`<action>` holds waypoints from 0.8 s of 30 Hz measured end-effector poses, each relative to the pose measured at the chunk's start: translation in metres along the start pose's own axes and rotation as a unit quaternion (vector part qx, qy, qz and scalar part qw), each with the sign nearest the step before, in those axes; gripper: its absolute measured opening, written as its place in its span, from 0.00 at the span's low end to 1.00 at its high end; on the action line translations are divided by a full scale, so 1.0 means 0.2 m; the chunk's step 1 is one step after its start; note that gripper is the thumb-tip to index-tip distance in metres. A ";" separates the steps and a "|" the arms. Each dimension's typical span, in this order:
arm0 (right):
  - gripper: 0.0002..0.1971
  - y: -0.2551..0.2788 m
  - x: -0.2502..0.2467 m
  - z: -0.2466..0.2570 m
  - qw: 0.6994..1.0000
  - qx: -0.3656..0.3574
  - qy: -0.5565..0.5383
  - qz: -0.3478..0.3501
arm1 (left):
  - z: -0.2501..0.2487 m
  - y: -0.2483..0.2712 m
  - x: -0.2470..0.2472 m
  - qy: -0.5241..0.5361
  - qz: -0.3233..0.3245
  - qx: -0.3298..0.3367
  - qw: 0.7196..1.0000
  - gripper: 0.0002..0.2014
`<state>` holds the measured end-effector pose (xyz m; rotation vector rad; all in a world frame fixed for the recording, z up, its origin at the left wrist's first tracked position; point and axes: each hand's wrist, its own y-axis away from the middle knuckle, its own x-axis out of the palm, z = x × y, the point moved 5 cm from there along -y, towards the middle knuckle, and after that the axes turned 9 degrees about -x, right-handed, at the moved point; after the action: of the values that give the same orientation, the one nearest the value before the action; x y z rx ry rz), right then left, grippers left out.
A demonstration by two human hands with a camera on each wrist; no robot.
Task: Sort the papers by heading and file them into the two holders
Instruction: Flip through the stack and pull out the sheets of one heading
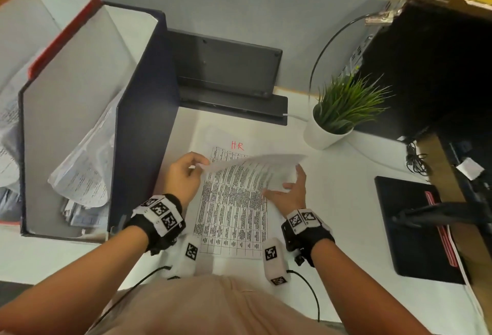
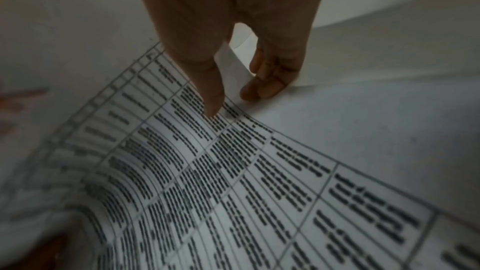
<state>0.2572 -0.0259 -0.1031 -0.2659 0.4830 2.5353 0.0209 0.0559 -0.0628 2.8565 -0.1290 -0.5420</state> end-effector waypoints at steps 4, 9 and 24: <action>0.13 0.00 -0.03 0.00 0.999 -0.030 -0.035 -0.016 | 0.06 -0.01 0.00 0.179 0.040 -0.131 0.974 0.13; 0.14 0.00 -0.07 -0.04 0.990 0.065 -0.126 -0.003 | 0.11 -0.12 -0.04 0.111 -0.005 -0.201 0.973 0.11; 0.14 0.03 -0.04 -0.06 0.989 0.032 -0.138 -0.037 | 0.07 -0.19 0.01 -0.236 -0.013 -0.155 0.959 0.17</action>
<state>0.2613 -0.0379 -0.1105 0.0898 0.4347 2.4291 0.0194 0.0894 -0.0850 2.3823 -0.0761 -1.1326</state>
